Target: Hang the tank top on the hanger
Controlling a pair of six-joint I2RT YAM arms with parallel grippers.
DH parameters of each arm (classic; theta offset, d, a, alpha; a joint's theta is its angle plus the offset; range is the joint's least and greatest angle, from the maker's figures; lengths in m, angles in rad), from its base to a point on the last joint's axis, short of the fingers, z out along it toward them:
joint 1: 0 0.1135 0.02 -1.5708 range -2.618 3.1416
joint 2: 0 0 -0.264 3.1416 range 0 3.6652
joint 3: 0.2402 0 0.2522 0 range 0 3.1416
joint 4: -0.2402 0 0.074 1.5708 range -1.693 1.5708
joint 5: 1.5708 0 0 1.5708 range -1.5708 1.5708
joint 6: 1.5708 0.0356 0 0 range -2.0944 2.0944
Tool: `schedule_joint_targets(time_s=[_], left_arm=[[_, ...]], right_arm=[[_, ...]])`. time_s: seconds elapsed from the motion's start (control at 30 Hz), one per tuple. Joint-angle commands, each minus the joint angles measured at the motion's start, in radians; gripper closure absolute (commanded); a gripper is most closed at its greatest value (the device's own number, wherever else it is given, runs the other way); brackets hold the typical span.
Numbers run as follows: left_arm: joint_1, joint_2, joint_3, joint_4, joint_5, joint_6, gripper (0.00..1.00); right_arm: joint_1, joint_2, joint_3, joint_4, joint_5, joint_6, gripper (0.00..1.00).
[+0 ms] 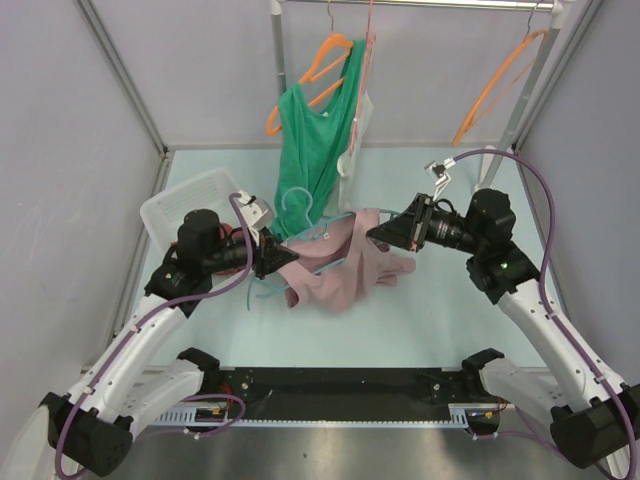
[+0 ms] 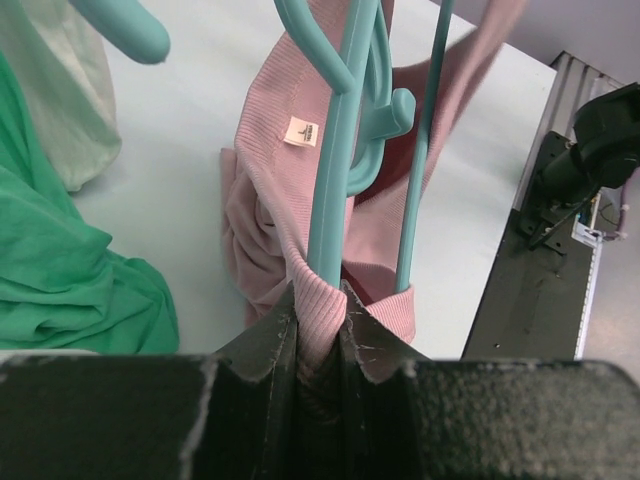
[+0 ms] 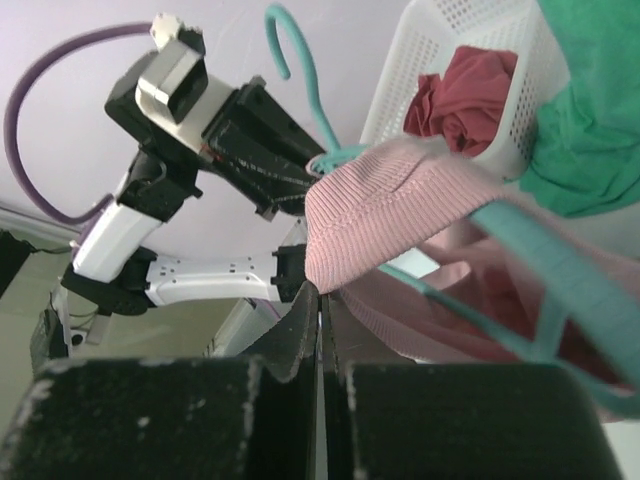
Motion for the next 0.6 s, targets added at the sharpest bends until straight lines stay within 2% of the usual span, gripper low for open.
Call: schedule_joint_targets(time_s=[0.0, 0.17, 0.37, 0.43, 0.47, 0.53, 0.57], left_arm=[[-0.004, 0.006, 0.022, 0.004, -0.078, 0.021, 1.00], [-0.003, 0.014, 0.031, -0.015, -0.115, 0.026, 1.00], [-0.003, -0.024, 0.025, -0.009, -0.070, 0.047, 1.00], [-0.001, -0.032, 0.022, -0.009, -0.049, 0.057, 1.00], [-0.003, -0.035, 0.022, -0.010, -0.040, 0.058, 1.00], [-0.001, -0.034, 0.023, -0.016, -0.024, 0.067, 1.00], [-0.001, -0.035, 0.026, -0.019, -0.007, 0.069, 1.00]], right_arm=[[0.048, -0.071, -0.017, -0.082, 0.034, -0.076, 1.00], [0.092, -0.096, -0.066, -0.174, 0.056, -0.136, 1.00], [0.094, -0.094, -0.052, -0.286, 0.097, -0.222, 0.98], [0.094, -0.088, -0.010, -0.364, 0.114, -0.286, 0.88], [0.094, -0.088, 0.007, -0.393, 0.125, -0.309, 0.76], [0.094, -0.100, 0.061, -0.470, 0.149, -0.375, 0.58], [0.094, -0.105, 0.076, -0.494, 0.154, -0.398, 0.45]])
